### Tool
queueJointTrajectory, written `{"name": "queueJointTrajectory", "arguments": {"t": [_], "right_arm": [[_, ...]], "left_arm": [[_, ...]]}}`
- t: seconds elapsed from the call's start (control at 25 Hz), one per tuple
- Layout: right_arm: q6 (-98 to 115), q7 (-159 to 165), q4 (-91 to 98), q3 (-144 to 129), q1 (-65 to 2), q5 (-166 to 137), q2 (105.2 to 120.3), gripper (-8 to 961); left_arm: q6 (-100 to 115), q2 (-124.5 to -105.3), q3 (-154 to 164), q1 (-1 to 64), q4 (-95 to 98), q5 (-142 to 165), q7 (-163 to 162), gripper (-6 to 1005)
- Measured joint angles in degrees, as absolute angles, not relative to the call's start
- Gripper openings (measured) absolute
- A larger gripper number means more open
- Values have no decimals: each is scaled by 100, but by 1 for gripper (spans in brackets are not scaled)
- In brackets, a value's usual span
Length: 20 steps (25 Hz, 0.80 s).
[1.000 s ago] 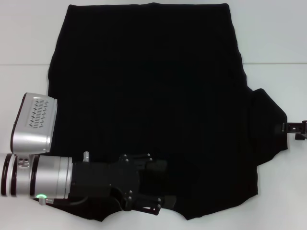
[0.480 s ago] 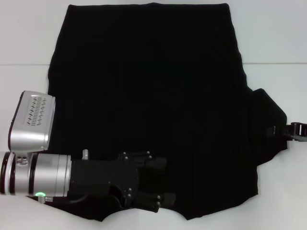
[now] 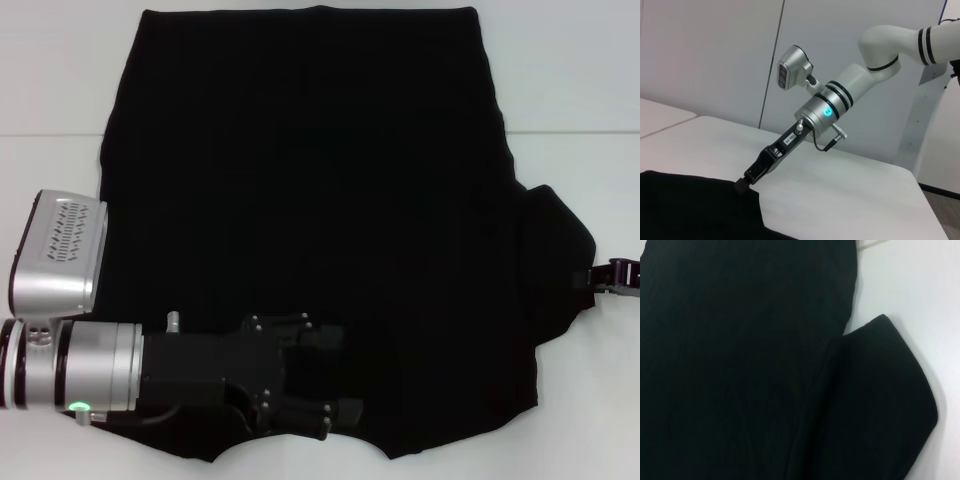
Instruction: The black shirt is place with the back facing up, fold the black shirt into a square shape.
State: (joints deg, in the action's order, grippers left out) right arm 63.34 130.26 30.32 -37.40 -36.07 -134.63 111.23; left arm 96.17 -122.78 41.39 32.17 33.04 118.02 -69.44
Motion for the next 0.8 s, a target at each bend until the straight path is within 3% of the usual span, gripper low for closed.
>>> {"name": "queueJointTrajectory", "arguments": {"t": [0.44, 0.8], "right_arm": [[6252, 12897, 3090, -3455, -3478, -13412, 11136, 39], [6213, 12554, 3127, -2667, -3345, -13411, 11057, 7]], "left_arm": [[9626, -12304, 4133, 3183, 3296, 11803, -6999, 891], [9628, -12305, 4079, 3162, 3280, 11804, -7040, 891]]}}
